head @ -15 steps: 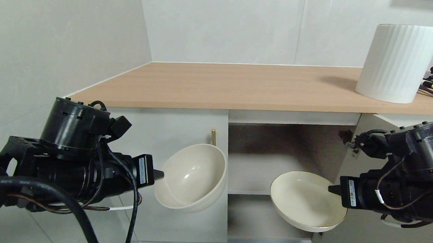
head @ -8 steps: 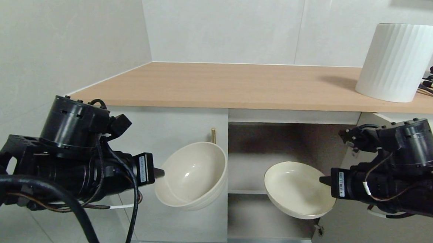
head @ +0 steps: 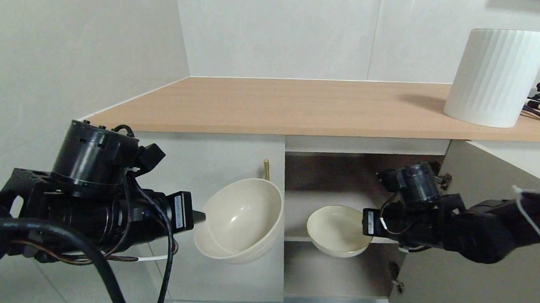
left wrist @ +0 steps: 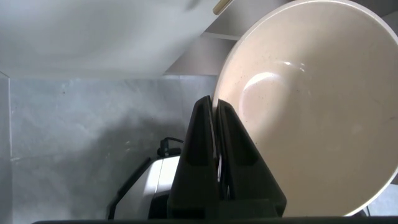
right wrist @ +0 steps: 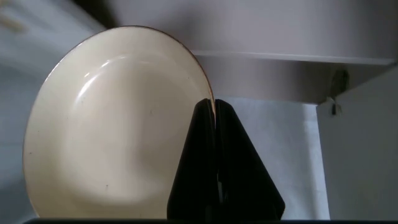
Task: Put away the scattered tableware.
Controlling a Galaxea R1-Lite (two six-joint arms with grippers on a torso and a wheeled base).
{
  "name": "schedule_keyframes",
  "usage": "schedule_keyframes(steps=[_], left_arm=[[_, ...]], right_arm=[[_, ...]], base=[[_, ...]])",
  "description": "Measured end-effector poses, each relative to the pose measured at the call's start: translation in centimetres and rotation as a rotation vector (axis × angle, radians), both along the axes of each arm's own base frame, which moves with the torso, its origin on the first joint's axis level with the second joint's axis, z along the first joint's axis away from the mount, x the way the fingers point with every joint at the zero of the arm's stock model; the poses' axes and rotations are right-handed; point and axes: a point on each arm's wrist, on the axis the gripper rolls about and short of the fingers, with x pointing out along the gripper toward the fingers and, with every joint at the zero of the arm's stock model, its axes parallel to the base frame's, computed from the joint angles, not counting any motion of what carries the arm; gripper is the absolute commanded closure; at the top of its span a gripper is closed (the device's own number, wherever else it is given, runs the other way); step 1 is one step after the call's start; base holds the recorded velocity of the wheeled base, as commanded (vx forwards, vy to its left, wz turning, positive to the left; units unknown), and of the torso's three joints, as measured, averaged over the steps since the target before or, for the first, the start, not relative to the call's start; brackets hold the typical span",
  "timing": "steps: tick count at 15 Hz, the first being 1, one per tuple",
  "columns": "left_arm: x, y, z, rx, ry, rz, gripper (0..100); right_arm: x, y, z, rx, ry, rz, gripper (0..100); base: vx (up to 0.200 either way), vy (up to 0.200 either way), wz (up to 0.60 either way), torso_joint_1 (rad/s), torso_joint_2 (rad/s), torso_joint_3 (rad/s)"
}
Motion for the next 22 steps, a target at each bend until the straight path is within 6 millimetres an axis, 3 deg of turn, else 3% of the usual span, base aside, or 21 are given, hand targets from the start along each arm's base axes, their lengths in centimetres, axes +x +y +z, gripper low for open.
schedule_keyframes(steps=[5,10,16,22], left_arm=[[-0.1,-0.1,-0.2,0.005,0.008,-0.002,100],[-0.2,-0.5,-0.3,0.01,0.012,-0.019,100],[-0.3,-0.7,-0.3,0.011,0.014,-0.026,100],[-0.3,-0.8,-0.4,0.012,0.017,-0.027,100]], right_arm=[[5.1,0.4,-5.9,-0.032,-0.045,-0.112,100],[7.5,-0.5,-10.9,-0.067,-0.051,-0.18,100],[10.0,-1.2,-13.5,-0.119,-0.053,-0.268,100],[12.2,-1.4,-14.0,-0.161,-0.047,-0.33,100]], base=[[0.0,0.0,0.0,0.0,0.0,0.0],[0.0,0.0,0.0,0.0,0.0,0.0],[0.0,0.0,0.0,0.0,0.0,0.0],[0.0,0.0,0.0,0.0,0.0,0.0]])
